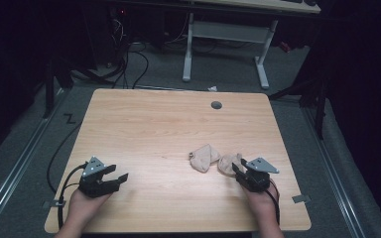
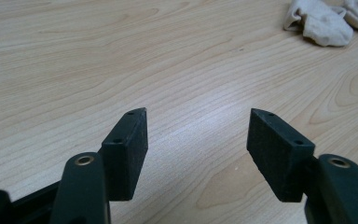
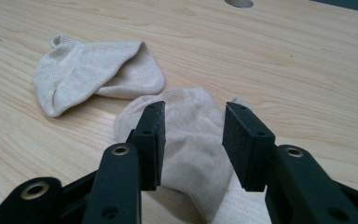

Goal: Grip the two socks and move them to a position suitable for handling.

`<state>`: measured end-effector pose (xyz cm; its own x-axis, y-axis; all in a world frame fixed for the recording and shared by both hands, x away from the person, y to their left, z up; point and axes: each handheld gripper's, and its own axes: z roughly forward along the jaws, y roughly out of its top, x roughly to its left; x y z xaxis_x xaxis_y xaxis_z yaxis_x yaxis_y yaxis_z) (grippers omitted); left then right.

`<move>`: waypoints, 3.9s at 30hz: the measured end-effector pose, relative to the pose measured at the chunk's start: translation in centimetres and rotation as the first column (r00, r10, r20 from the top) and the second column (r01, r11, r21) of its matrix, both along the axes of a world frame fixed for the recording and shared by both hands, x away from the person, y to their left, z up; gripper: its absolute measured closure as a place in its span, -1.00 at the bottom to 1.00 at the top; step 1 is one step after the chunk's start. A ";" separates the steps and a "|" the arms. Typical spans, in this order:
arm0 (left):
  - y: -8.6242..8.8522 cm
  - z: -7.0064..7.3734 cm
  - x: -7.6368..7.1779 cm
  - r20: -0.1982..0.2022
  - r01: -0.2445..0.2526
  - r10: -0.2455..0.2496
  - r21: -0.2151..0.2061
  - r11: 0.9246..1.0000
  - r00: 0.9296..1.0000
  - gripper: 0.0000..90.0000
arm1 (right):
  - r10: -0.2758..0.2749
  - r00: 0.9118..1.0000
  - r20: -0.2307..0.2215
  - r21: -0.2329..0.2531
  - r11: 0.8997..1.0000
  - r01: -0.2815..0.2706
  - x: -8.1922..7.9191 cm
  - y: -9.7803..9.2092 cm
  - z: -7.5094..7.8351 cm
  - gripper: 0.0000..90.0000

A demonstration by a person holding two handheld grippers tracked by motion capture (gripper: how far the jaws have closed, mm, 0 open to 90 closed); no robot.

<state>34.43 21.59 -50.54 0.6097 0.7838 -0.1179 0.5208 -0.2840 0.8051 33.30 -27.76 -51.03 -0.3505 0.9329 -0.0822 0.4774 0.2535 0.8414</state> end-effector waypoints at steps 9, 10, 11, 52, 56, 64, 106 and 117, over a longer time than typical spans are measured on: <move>-1.4 0.0 0.8 0.011 0.025 -0.025 -0.004 1.000 1.000 -0.15 | 0.009 1.000 -0.002 -0.006 1.000 -0.009 -1.0 -0.9 -0.2 0.33; -1.6 -0.1 0.9 0.009 0.034 -0.034 0.000 0.999 0.999 -0.15 | 0.004 1.000 0.000 -0.003 1.000 -0.004 -1.2 -1.0 -0.2 0.33; -1.8 -0.1 0.9 0.010 0.039 -0.039 0.008 0.999 0.999 -0.15 | -0.001 1.000 0.001 0.002 1.000 0.001 -1.3 -1.2 -0.1 0.33; -1.9 -0.2 0.5 0.000 0.051 -0.051 0.022 0.998 0.999 -0.11 | -0.012 0.981 -0.195 -0.060 0.998 0.001 2.6 -0.2 -1.3 0.94; -1.9 -0.1 0.4 0.003 0.054 -0.054 0.028 0.998 0.999 -0.10 | -0.002 0.981 -0.192 -0.056 0.998 -0.009 1.7 -0.1 -1.4 0.96; -2.0 0.0 0.3 0.005 0.054 -0.054 0.032 0.998 0.999 -0.09 | 0.065 0.977 -0.204 -0.054 0.996 -0.078 -0.6 0.6 -1.3 0.97; -8.5 -0.3 -2.3 -0.032 0.230 -0.228 0.097 0.968 0.973 0.56 | 0.412 0.889 -0.198 -0.092 0.895 -0.436 -2.6 13.5 -1.5 0.97; -12.6 -1.1 -3.6 -0.042 0.275 -0.272 0.122 0.954 0.961 0.84 | 0.434 0.880 -0.193 -0.099 0.884 -0.457 -2.7 14.1 -1.5 0.97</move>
<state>30.82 8.95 -51.61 0.8010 0.5969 -0.0470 0.4282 -0.5163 0.7417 30.59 -13.63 -52.55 -0.7453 0.6584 -0.1046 0.4117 0.5780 0.7046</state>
